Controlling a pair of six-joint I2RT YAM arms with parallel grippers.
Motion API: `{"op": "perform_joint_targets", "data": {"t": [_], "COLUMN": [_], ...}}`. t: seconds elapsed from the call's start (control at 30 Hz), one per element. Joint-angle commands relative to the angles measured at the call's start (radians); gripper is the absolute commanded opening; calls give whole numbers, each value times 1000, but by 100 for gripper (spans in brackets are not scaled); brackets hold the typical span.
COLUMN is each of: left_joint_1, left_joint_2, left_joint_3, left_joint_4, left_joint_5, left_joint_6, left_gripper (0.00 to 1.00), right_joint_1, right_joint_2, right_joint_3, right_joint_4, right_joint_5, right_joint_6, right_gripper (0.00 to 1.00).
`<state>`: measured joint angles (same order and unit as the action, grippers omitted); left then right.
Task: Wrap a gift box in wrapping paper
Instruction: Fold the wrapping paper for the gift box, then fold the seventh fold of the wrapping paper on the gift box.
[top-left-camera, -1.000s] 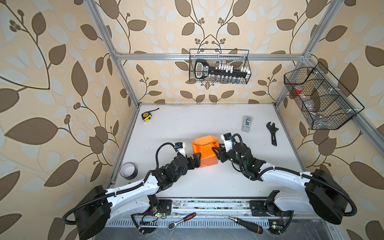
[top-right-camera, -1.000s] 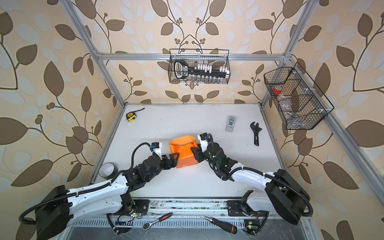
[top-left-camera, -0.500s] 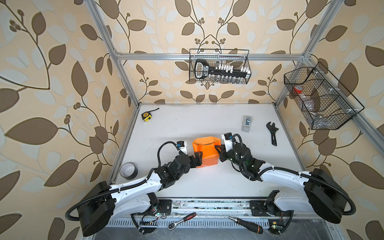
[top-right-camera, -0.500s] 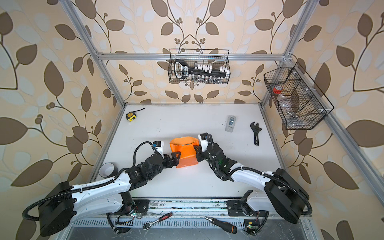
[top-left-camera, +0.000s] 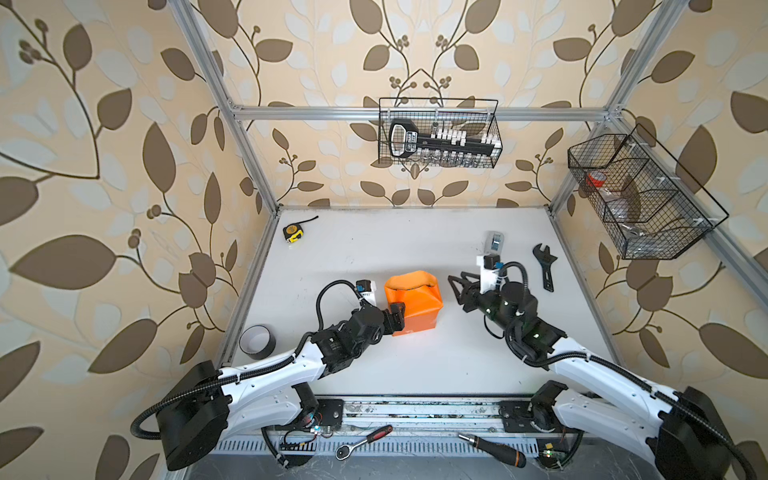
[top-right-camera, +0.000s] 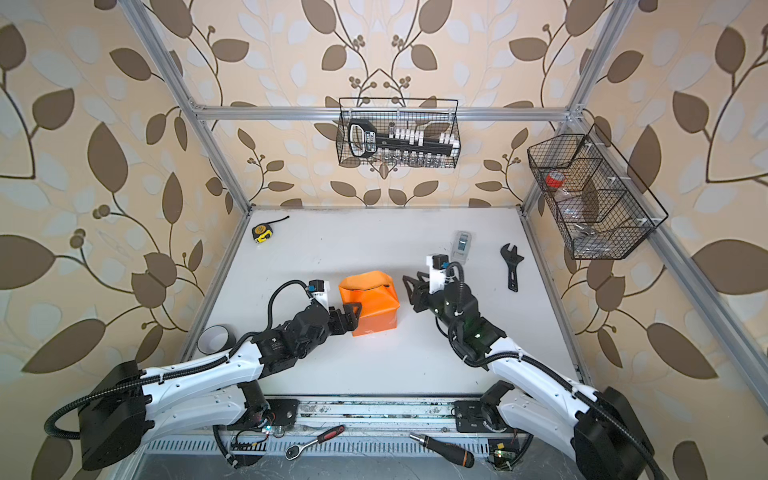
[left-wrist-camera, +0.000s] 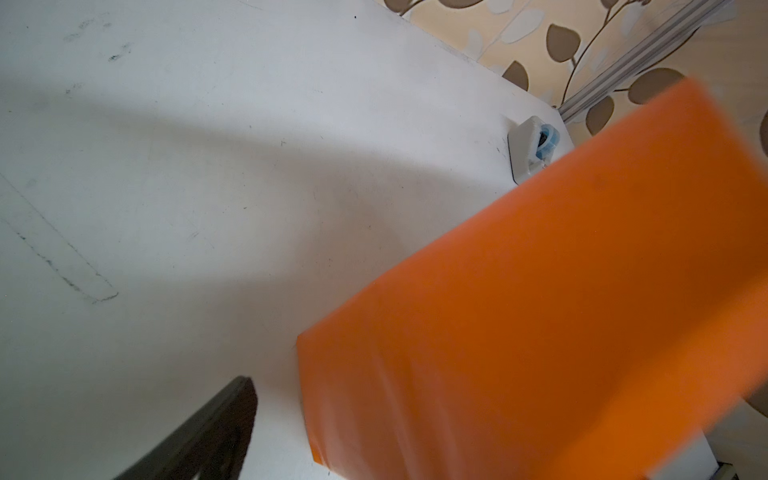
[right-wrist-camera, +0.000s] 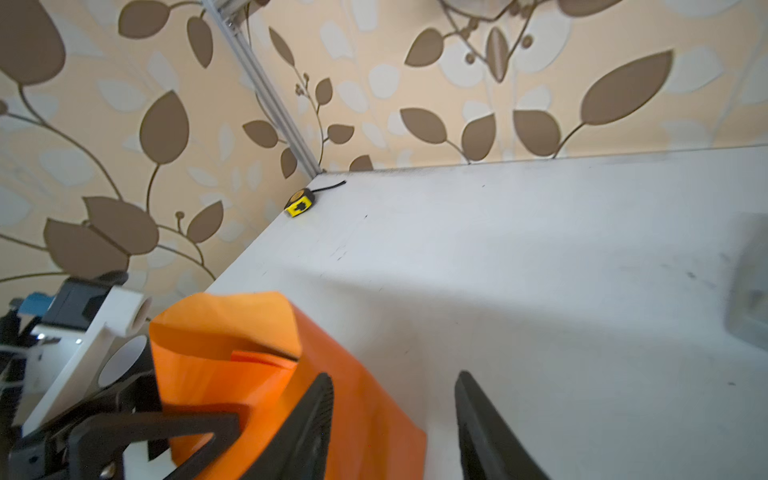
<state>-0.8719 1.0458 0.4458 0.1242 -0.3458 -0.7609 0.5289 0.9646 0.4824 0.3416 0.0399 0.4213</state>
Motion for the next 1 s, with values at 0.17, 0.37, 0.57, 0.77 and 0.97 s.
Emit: {"op": "perform_joint_targets", "data": {"t": [0.17, 0.37, 0.57, 0.77, 0.97], "left_joint_1": [-6, -6, -6, -6, -6], "left_joint_2": [53, 65, 74, 76, 74], "left_joint_3": [47, 51, 55, 56, 50], "left_joint_4": [-84, -92, -92, -90, -90], "left_joint_5": [-30, -31, -31, -31, -31], "left_joint_6": [32, 20, 20, 20, 17], "left_gripper": [95, 96, 96, 96, 96], "right_joint_1": [-84, -84, -84, -51, -16], "right_joint_2": [271, 417, 435, 435, 452], "right_joint_3": [74, 73, 41, -11, -54], "right_joint_4": [-27, 164, 232, 254, 295], "right_joint_5": [-289, -396, -435, -431, -418], "right_joint_6": [123, 271, 320, 335, 344], "right_gripper": [70, 77, 78, 78, 78]}}
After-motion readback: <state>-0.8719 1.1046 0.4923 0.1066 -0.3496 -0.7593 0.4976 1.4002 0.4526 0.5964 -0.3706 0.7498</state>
